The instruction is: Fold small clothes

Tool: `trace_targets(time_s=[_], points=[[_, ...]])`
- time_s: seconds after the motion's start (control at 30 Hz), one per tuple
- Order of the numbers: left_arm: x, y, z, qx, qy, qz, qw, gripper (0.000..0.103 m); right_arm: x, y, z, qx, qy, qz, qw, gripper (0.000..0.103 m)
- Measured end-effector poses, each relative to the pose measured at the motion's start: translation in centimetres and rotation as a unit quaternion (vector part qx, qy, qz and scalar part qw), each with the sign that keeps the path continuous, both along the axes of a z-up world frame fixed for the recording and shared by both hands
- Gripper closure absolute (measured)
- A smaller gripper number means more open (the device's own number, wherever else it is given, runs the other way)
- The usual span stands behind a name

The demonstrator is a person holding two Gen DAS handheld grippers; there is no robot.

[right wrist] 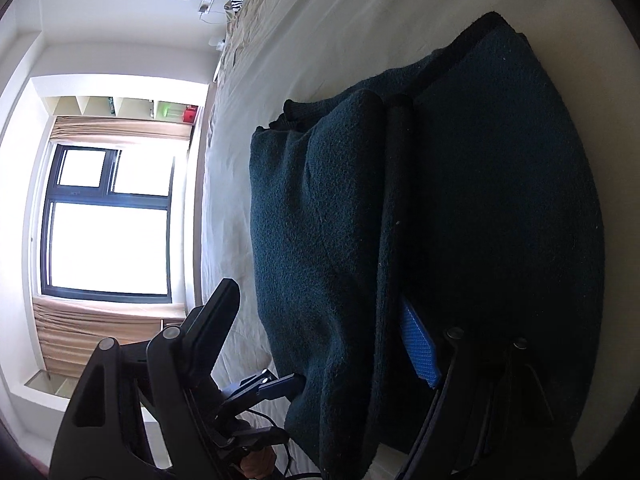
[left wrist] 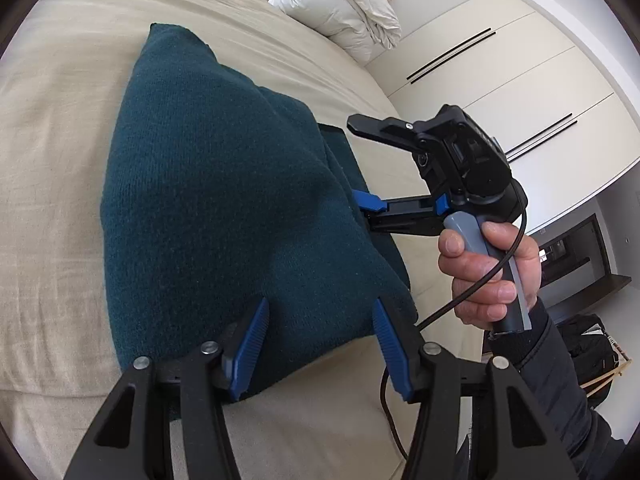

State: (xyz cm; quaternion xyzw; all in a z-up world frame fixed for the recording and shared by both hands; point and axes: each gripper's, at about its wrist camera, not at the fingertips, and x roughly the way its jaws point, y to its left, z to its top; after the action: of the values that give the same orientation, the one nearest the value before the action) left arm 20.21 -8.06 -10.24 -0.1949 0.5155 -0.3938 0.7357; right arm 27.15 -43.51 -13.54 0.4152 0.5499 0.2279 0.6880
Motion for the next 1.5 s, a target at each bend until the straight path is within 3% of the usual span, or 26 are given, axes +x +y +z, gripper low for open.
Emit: trace_targets(time_s=[0.1, 0.2, 0.27, 0.33, 0.43, 0.83, 1.03, 1.2, 1.5], points=[[0.0, 0.3, -0.4, -0.005, 0.004, 0.005, 1.0000, 0.047, 0.4, 0.1, -0.8, -0.001, 0.011, 0.013, 1.000, 0.027], [-0.2, 1.5, -0.1, -0.008, 0.007, 0.016, 0.9998, 0.047, 1.2, 0.5, -0.6, -0.004, -0.004, 0.005, 1.000, 0.034], [0.0, 1.5, 0.2, -0.006, 0.005, 0.018, 0.9998, 0.047, 2.8, 2.2, -0.9, -0.021, -0.006, 0.011, 1.000, 0.048], [-0.4, 1.9, 0.5, -0.001, 0.001, 0.018, 0.9998, 0.047, 3.2, 3.2, -1.0, -0.049, -0.004, 0.025, 0.998, 0.070], [-0.3, 1.8, 0.9, 0.000, -0.001, 0.021, 0.9998, 0.047, 2.9, 2.6, -0.7, -0.074, -0.010, 0.021, 0.997, 0.087], [-0.1, 1.6, 2.1, -0.006, -0.010, 0.022, 0.9997, 0.045, 2.3, -1.1, 3.7, -0.126, -0.054, 0.010, 0.990, 0.091], [0.5, 0.1, 2.4, -0.005, -0.014, 0.013, 0.9998, 0.045, 2.2, -4.0, 3.7, -0.135, -0.040, -0.009, 0.990, 0.091], [0.7, -0.6, 2.6, -0.002, -0.011, 0.013, 0.9999, 0.044, 1.9, -4.3, 1.5, -0.130, -0.015, -0.020, 0.991, 0.090], [0.9, -0.3, 2.8, 0.002, -0.011, 0.017, 0.9998, 0.044, -0.6, -6.1, 1.7, -0.135, -0.043, -0.013, 0.990, 0.090]])
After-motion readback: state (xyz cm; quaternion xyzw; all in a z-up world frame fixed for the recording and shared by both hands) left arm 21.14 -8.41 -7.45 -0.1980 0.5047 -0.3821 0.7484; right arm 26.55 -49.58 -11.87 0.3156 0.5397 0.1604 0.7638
